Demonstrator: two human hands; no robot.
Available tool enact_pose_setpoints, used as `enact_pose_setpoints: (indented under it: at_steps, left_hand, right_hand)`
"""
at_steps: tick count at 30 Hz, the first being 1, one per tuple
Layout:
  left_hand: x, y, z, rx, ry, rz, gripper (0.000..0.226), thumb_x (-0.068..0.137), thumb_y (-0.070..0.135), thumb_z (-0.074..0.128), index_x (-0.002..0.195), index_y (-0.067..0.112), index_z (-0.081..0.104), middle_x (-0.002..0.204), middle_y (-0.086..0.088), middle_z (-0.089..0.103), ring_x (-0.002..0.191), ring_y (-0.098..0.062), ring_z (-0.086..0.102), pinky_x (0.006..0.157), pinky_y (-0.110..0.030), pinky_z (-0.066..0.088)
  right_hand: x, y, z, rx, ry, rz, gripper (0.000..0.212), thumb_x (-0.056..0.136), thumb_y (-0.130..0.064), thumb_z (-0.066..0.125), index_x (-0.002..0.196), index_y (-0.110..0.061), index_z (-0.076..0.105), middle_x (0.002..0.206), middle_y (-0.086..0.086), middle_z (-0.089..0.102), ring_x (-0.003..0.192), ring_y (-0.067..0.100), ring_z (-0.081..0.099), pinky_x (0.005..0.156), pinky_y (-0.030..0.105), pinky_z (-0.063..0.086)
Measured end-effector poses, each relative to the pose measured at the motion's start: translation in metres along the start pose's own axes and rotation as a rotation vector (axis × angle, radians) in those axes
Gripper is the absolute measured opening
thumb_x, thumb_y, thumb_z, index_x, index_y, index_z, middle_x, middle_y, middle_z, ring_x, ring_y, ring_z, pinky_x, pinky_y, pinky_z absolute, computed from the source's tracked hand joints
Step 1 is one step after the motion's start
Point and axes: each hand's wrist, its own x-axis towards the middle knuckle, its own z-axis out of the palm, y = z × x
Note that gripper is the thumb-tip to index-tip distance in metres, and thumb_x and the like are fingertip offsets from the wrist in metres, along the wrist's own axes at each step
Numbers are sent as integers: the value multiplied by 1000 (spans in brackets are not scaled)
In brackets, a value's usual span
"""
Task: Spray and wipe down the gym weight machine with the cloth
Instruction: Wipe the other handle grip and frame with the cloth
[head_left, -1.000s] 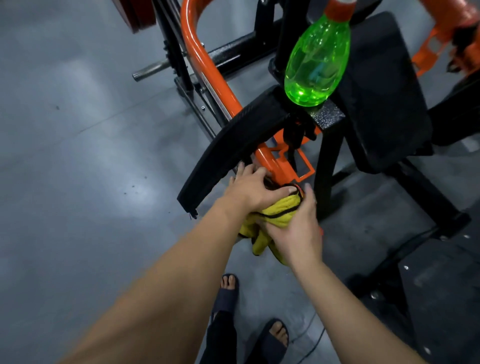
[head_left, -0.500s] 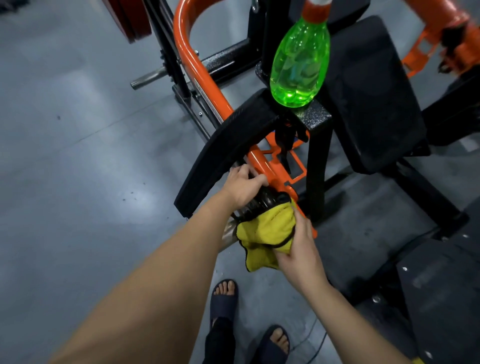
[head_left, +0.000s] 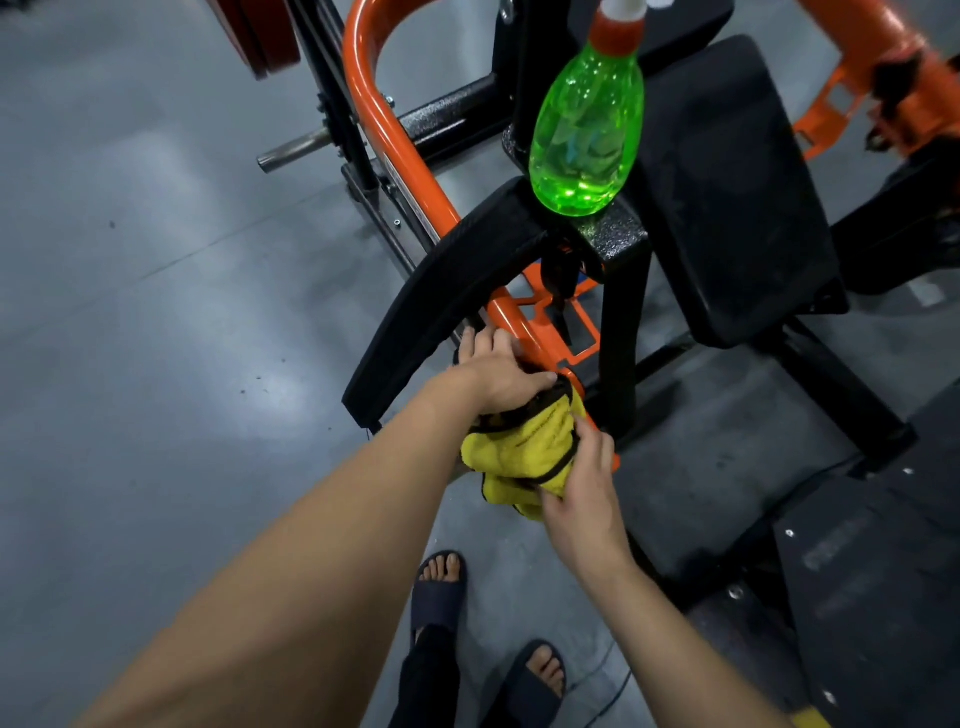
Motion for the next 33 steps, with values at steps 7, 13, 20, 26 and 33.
enact_pose_setpoints:
  at_steps: [7, 13, 20, 26, 33]
  left_hand:
    - [7, -3, -4, -192, 104, -42, 81, 100, 40, 52, 160, 6, 9, 164, -19, 14, 154, -34, 13, 125, -48, 19]
    - [16, -17, -14, -197, 366, -71, 32, 103, 39, 44, 122, 15, 55, 117, -10, 63, 107, -33, 63, 89, -45, 53]
    - [-13, -16, 30, -81, 336, 80, 65, 91, 69, 49, 138, 25, 46, 164, -3, 28, 157, -24, 10, 123, -58, -2]
    - [10, -23, 3, -508, 144, -47, 75, 87, 55, 57, 142, 16, 25, 140, -10, 48, 129, -31, 50, 112, -46, 39]
    - [22, -33, -21, -231, 310, -162, 28, 105, 34, 40, 121, 12, 46, 113, -19, 62, 104, -39, 61, 83, -42, 46]
  right_hand:
    - [-11, 3, 3, 23, 3, -18, 98, 76, 19, 54, 160, -16, 20, 154, -6, 21, 148, 23, 29, 115, 24, 24]
    - [-13, 20, -2, -72, -62, 24, 99, 83, 10, 60, 163, -17, 8, 158, 0, 17, 148, 27, 29, 115, 27, 26]
    - [7, 3, 19, -179, 88, 62, 103, 71, -23, 90, 152, -6, 29, 138, 17, 37, 130, 37, 35, 109, 48, 36]
    - [14, -7, 21, -225, 137, 16, 94, 75, -28, 89, 150, -9, 35, 134, 15, 41, 125, 37, 40, 105, 51, 40]
    - [-10, 28, 19, -79, 59, 62, 90, 82, -3, 75, 154, -16, 22, 144, 5, 32, 139, 34, 36, 112, 42, 36]
